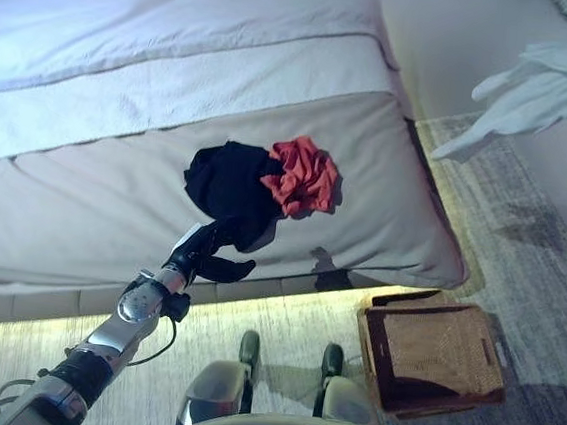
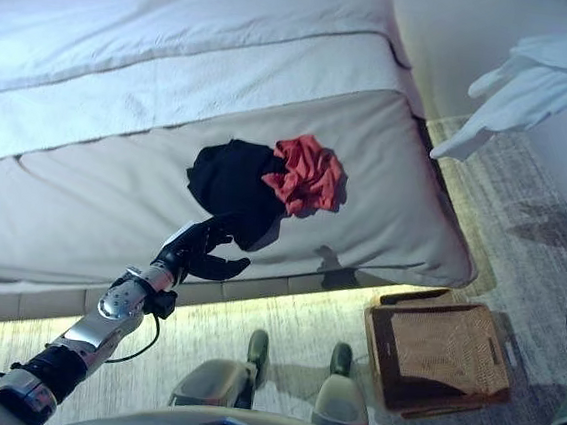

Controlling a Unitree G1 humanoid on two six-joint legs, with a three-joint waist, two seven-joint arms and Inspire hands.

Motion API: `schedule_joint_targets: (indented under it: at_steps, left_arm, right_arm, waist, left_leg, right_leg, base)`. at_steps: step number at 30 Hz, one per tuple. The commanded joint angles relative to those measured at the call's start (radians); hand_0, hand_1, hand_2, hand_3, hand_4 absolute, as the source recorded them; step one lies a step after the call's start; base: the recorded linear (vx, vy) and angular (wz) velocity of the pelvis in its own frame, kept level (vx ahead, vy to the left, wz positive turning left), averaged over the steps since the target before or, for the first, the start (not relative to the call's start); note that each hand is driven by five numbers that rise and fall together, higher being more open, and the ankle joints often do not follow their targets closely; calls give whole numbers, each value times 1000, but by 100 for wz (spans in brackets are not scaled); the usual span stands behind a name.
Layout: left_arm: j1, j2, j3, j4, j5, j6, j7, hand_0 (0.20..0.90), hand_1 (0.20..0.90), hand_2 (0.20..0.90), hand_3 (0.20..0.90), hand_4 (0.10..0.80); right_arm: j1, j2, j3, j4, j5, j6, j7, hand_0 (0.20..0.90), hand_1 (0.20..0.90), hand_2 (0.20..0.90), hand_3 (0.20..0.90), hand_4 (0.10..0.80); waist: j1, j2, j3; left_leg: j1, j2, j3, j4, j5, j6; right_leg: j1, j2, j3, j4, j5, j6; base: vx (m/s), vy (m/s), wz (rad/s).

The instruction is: Pick up the clothes from the bed and place them into the basket

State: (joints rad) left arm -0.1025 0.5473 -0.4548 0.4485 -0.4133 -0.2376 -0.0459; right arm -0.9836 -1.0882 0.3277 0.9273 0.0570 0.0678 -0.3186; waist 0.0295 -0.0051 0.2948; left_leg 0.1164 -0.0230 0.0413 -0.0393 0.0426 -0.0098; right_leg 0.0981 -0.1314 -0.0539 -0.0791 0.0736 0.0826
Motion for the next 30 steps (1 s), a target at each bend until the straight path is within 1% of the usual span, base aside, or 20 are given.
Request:
schedule_joint_targets:
  at_steps: [1, 7, 13, 14, 18, 22, 30]
  left_arm:
    - [2, -23, -7, 38, -8, -65, 11, 900, 900, 900, 900, 800]
    - [-22, -45, 17, 86, -4, -84, 23, 900, 900, 900, 900, 800]
    - [-30, -75, 60, 96, 1, -96, 35, 900, 900, 900, 900, 800]
    - [-37, -83, 68, 110, 12, -102, 40, 900, 900, 900, 900, 800]
    - [-49, -90, 84, 111, 24, -95, 48, 900, 900, 900, 900, 800]
    - [-51, -109, 111, 119, 0, -84, 34, 900, 900, 900, 900, 800]
    - [-74, -128, 125, 137, -11, -73, 14, 900, 900, 900, 900, 800]
  right_arm:
    - [40, -131, -12, -101, 12, -83, -44, 300, 300, 300, 200, 100]
    - [194, -132, -81, -177, -49, -61, 11, 300, 300, 300, 200, 100]
    - [331, -88, -142, -219, -78, -37, 84, 300, 300, 300, 200, 100]
    - [358, -66, -147, -222, -79, -31, 109, 300, 300, 300, 200, 100]
    - [422, -16, -163, -218, -91, -11, 177, 300, 300, 300, 200, 100]
    - [492, 51, -178, -175, -104, -24, 211, 300, 300, 300, 200, 100]
    - [511, 161, -154, -108, -126, 16, 249, 300, 300, 300, 200, 100]
  waist:
    - [-45, -29, -170]
    - [-93, -34, -177]
    - [-120, -36, -173]
    - [-132, -35, -171]
    - [-147, -31, -168]
    - [-155, -28, -165]
    - [-156, -17, -146]
  left_leg:
    - [-27, 35, 15, -7, -75, -3]
    - [-7, 42, 50, -23, -78, -3]
    - [10, 50, 85, -20, -88, -5]
    - [14, 52, 91, -19, -91, -5]
    - [20, 54, 98, -17, -95, -5]
    - [30, 58, 109, -10, -101, -7]
    - [19, 65, 116, 7, -103, -14]
  right_leg:
    - [-67, 69, 29, 79, -39, -23]
    - [-70, 78, 72, 65, -28, -17]
    - [-65, 85, 100, 48, -16, -16]
    - [-67, 88, 111, 49, -14, -17]
    - [-70, 96, 131, 52, -13, -20]
    - [-62, 99, 143, 42, -9, -23]
    - [-74, 100, 143, 43, -4, -26]
  base:
    - [-33, -11, -27]
    - [-18, -22, -27]
    - [11, -17, -24]
    - [31, -11, -18]
    - [29, -15, -15]
    - [43, -36, -22]
    - [-12, -49, -9]
